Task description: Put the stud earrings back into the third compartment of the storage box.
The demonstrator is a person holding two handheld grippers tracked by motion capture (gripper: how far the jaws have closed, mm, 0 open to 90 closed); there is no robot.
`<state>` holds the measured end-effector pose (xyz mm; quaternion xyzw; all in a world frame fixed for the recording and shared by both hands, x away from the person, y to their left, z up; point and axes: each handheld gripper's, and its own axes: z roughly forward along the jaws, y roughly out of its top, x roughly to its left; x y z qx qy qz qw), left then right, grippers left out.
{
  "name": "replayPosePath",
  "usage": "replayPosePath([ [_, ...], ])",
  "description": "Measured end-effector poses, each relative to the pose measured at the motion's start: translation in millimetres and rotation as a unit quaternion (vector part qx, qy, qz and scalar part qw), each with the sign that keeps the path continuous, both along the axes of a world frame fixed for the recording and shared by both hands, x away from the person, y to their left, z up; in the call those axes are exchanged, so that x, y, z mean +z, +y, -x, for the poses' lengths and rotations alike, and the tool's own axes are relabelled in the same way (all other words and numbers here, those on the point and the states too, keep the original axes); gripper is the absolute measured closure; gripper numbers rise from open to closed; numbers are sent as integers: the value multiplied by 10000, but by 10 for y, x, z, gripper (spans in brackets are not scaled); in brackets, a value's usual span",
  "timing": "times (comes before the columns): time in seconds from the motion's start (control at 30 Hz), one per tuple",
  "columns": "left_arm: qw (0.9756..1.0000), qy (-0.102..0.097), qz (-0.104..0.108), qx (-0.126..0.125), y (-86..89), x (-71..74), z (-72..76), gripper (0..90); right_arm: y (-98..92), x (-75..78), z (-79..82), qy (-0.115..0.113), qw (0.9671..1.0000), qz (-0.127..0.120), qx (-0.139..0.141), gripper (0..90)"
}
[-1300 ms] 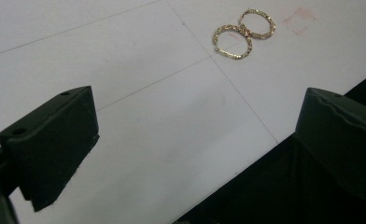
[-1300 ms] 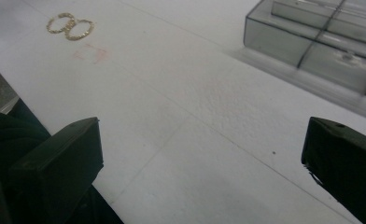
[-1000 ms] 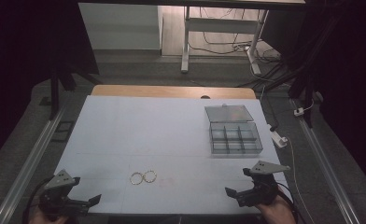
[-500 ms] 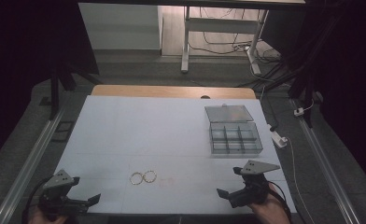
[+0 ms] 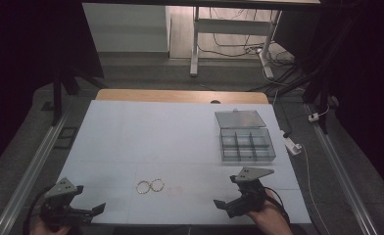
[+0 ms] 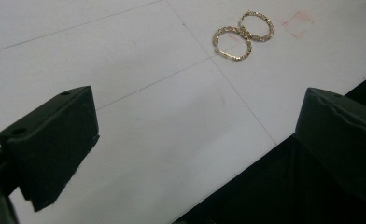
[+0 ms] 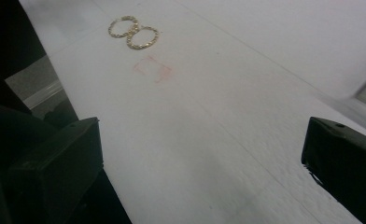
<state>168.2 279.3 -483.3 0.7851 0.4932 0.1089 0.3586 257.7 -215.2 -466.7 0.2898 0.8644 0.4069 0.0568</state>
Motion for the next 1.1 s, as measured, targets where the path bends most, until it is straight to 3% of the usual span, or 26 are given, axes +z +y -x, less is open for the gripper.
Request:
replayPosePath([
  [0.33, 10000, 6, 16, 12, 2, -1, -3, 0, 328, -52, -73, -49, 9995, 249, 179, 0],
  [0.7, 10000, 10, 26, 11, 6, -2, -4, 0, 680, -111, -103, -15, 9972, 414, 626, 0],
  [0.8, 10000, 11, 28, 13, 7, -2, -4, 0, 777, -129, -117, 19, 9965, 424, 715, 0],
  [0.93, 10000, 17, 17, 17, 6, -3, -4, 0, 888, -168, -168, 321, 9958, 236, 819, 0],
  [1.1, 10000, 9, 32, 19, 10, -2, -2, 0, 1074, -239, -216, 215, 9946, 420, 928, 0],
])
